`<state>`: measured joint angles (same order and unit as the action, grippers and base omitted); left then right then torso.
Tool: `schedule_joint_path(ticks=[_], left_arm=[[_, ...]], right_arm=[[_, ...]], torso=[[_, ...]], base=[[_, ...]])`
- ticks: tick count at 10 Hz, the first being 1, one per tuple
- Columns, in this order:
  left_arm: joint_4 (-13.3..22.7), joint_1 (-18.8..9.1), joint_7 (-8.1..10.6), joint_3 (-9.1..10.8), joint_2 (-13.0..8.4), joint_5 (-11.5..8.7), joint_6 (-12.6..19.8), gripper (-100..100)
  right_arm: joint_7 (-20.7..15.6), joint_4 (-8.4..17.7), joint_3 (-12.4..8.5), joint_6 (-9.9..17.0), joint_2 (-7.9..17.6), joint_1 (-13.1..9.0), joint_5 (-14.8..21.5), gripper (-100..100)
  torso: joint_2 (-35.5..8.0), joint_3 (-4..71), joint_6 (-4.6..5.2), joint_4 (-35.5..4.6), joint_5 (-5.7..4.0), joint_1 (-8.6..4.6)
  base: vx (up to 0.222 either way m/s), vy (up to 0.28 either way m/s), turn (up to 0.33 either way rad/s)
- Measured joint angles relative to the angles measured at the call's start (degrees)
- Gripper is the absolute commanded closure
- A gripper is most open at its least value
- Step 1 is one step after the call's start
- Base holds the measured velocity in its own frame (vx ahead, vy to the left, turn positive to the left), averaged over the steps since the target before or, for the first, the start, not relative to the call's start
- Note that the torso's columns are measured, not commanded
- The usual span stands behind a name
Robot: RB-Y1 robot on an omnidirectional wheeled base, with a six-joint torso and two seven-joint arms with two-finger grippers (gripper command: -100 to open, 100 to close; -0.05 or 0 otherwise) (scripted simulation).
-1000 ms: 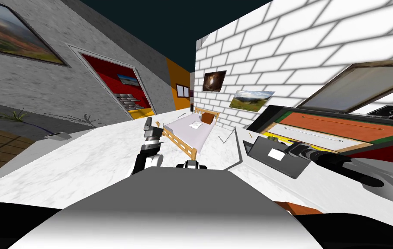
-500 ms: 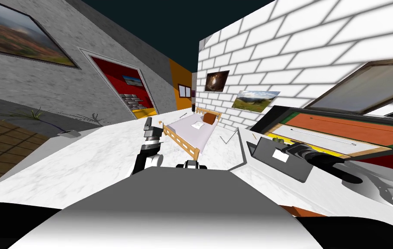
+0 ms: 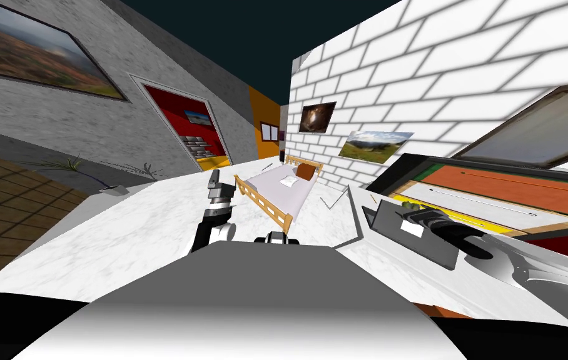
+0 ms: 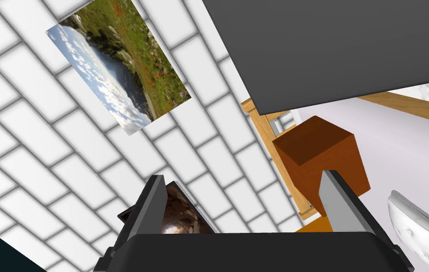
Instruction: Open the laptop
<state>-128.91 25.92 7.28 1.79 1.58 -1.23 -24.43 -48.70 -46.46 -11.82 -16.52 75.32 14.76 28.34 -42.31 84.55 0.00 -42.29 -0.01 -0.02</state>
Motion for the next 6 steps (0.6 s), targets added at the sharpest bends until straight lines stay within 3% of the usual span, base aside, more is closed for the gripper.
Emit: schedule_joint_path(ticks=[3,4,6], left_arm=[[0.0,0.0,0.0,0.01,0.0,0.0,0.0,0],[0.0,0.0,0.0,0.01,0.0,0.0,0.0,0],[0.0,0.0,0.0,0.01,0.0,0.0,0.0,0]], right_arm=[[-0.6,0.9,-0.7,1.3,-2.1,-2.0,-0.4,-100],[-0.6,0.9,-0.7,1.3,-2.1,-2.0,-0.4,100],[0.3,1.5,0.1,0.6,-1.2,-1.4,-0.7,100]], torso=[[0.0,0.0,0.02,0.0,0.0,-0.08],[0.0,0.0,0.01,0.0,-0.03,-0.1],[0.2,0.1,0.0,0.0,0.01,-0.01]], base=[[-0.003,0.032,0.015],[0.0,0.0,0.0],[0.079,-0.006,0.015]])
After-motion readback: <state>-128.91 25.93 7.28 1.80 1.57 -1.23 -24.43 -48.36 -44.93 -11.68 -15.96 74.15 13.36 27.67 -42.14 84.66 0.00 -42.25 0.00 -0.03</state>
